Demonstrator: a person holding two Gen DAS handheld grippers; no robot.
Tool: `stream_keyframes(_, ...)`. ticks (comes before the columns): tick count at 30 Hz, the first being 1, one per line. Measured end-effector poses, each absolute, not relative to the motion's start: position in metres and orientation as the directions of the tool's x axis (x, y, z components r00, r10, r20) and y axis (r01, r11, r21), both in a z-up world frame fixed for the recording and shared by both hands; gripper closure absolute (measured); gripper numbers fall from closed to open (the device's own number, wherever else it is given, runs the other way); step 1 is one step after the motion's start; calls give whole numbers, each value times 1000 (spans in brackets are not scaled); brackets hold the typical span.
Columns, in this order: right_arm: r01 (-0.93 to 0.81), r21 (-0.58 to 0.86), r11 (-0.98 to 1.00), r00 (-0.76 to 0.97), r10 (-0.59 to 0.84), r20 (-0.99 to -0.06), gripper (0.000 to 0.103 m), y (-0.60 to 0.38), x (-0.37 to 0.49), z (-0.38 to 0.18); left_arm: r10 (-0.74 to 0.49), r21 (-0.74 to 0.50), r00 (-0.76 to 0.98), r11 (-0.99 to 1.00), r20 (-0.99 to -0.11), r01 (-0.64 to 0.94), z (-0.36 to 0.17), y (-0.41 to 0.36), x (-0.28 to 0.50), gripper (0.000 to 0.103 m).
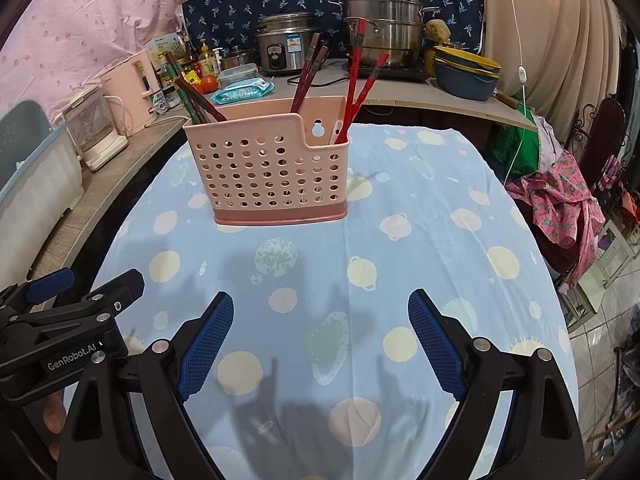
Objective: Organize utensils
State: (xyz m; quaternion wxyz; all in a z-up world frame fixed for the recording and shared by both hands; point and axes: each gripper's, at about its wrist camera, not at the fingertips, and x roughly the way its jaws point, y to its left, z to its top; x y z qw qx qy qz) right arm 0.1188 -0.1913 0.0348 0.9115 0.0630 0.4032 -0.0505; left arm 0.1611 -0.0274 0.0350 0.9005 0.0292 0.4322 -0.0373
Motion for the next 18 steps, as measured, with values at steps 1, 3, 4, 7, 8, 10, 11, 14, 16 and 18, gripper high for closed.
stream_keyframes(1,143,74,987,670,-42,-742,18,-191,119,35,-30,28,624,996,-781,82,35,-27,161,8)
stream_keyframes(3,144,73,987,668,-42,-743,18,-191,119,35,-36,19,620,996,-784,82,34,-26,162,8)
stream_keyframes(4,145,72,987,667,-43,-744,18,-191,120,35,-41,15,617,996,-786,84,34,-26,163,8)
stream_keyframes(7,147,73,986,663,-44,-747,18,-191,123,35,-33,21,620,997,-784,80,34,-27,163,8)
stream_keyframes(8,149,73,986,663,-45,-747,18,-192,123,35,-31,25,623,996,-782,80,34,-27,163,8)
stream_keyframes(10,151,72,986,662,-47,-748,18,-192,125,35,-30,25,622,997,-782,79,34,-27,164,8)
stream_keyframes(11,152,71,986,662,-48,-748,18,-192,125,35,-29,27,624,996,-781,81,35,-27,164,8)
stream_keyframes(14,157,70,985,661,-53,-749,18,-193,125,32,-16,37,631,997,-776,71,35,-27,164,8)
stream_keyframes(16,161,69,985,659,-55,-750,18,-195,126,31,-25,34,629,996,-777,82,36,-27,165,8)
stream_keyframes(18,163,68,984,658,-57,-751,18,-196,127,30,-30,34,631,995,-775,89,36,-28,166,8)
